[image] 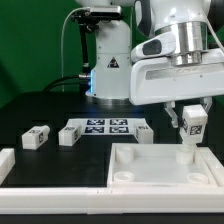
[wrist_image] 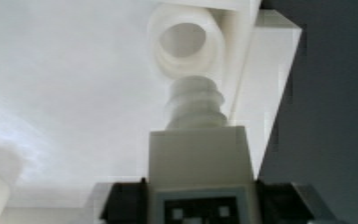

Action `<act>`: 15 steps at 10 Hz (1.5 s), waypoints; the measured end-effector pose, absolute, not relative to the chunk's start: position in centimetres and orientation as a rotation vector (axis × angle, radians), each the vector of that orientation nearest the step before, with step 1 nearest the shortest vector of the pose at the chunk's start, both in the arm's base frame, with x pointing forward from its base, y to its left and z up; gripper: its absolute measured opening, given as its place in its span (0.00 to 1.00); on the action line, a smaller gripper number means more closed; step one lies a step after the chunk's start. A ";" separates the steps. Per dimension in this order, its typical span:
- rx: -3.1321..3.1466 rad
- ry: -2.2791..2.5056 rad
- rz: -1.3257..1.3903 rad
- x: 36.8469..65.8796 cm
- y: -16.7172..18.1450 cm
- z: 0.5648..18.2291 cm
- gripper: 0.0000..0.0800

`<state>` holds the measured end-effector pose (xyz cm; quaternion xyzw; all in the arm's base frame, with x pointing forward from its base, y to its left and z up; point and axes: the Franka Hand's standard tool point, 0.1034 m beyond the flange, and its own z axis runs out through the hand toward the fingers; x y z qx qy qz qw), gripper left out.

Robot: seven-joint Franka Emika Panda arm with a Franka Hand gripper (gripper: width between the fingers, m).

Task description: Assemble one leg

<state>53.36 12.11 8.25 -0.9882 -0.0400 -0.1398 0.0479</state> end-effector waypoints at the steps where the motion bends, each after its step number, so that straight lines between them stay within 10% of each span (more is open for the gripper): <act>1: -3.014 -0.122 -0.426 53.3 12.1 8.2 0.36; 7: -2.990 -0.374 -0.542 60.8 12.5 8.4 0.36; 15: -2.980 -0.370 -0.649 60.9 11.8 8.0 0.36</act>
Offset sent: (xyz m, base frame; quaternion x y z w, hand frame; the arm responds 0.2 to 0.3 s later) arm 0.0891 -0.0011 -0.0124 -0.0067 0.0069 -0.1412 0.9899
